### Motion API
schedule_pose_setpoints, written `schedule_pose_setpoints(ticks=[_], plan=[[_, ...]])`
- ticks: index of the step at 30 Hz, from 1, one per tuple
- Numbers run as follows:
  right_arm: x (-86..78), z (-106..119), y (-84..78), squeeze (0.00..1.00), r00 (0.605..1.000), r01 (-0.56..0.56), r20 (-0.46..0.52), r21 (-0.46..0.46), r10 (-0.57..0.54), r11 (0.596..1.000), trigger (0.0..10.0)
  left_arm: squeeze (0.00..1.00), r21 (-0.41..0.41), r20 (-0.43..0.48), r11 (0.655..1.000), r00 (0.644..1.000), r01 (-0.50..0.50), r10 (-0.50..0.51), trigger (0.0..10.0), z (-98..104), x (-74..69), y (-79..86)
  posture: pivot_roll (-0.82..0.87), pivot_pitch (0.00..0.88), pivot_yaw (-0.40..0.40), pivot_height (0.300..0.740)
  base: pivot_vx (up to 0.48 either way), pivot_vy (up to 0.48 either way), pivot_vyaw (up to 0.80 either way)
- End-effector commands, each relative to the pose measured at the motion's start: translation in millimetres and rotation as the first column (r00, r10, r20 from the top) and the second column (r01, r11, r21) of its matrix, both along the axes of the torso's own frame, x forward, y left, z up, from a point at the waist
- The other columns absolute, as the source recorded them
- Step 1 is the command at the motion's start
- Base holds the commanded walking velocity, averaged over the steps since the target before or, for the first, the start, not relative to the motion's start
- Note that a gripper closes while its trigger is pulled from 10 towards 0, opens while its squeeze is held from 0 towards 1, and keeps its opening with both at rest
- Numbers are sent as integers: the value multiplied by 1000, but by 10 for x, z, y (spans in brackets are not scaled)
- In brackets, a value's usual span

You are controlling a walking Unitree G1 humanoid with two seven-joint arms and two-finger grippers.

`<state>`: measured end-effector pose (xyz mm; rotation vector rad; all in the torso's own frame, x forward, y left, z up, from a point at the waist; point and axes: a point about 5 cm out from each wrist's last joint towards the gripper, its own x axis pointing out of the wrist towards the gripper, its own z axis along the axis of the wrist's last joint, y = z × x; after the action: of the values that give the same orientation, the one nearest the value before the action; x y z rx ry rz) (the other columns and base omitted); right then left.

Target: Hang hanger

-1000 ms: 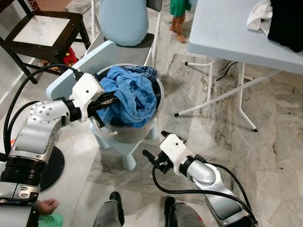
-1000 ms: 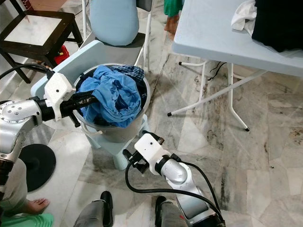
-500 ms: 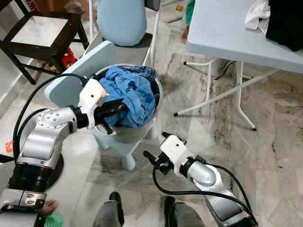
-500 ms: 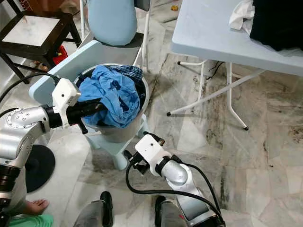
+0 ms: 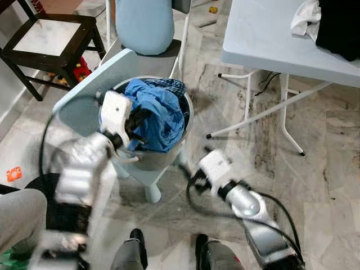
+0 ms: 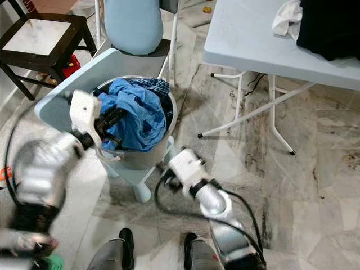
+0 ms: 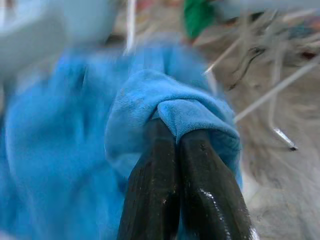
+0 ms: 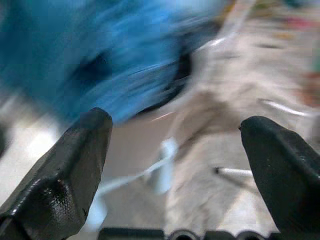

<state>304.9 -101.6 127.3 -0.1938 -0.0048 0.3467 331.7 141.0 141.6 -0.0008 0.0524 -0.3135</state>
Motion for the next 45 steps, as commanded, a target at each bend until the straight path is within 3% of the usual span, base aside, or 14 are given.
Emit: schedule_pose_setpoints(ticks=[1, 3, 5, 11, 16, 21, 34, 42, 45], plan=[[59, -28, -219, 0, 991, 135, -29, 78, -133, 988, 10000, 0, 51, 4, 996, 997, -74, 74, 10000, -91, -59, 21, -3, 211, -26, 740, 0, 0, 0], [127, -1, -352, 0, 978, 208, -46, 147, -204, 967, 10000, 0, 35, -7, 994, 995, -100, 100, 10000, -194, -100, -16, -3, 173, -21, 740, 0, 0, 0], [165, -20, -443, 0, 970, 244, -64, 153, -236, 958, 10000, 0, 33, -9, 994, 994, -105, 105, 10000, -256, -136, -61, -4, 145, -15, 740, 0, 0, 0], [168, -54, -544, 0, 954, 299, -73, 169, -290, 939, 10000, 0, 48, 19, 995, 996, -86, 85, 10000, -288, -229, -235, -4, 97, -3, 740, 0, 0, 0], [172, -119, -560, 0, 939, 343, -115, 211, -325, 915, 10000, 0, 37, 50, 998, 998, -49, 47, 10000, -264, -232, -336, -22, 67, 11, 740, 0, 0, 0], [178, -113, -560, 0, 939, 343, -101, 208, -329, 916, 10000, 0, 30, 96, 999, 995, -27, 24, 10000, -159, -179, -404, -25, 67, 17, 740, 0, 0, 0], [178, -125, -609, 0, 937, 350, -105, 216, -334, 912, 10000, 0, -28, 92, 999, 995, -31, 34, 10000, -177, -254, -393, -19, 93, 1, 740, 44, 0, 0], [159, -116, -592, 0, 938, 346, -105, 221, -331, 912, 10000, 0, -7, 80, 999, 996, -33, 34, 10000, -175, -218, -414, -32, 107, 4, 740, 263, 0, -784], [151, -127, -614, 0, 937, 349, -107, 218, -333, 912, 10000, 0, -35, 88, 999, 996, -33, 36, 10000, -164, -227, -454, -33, 108, 5, 740, 0, 0, -800]])
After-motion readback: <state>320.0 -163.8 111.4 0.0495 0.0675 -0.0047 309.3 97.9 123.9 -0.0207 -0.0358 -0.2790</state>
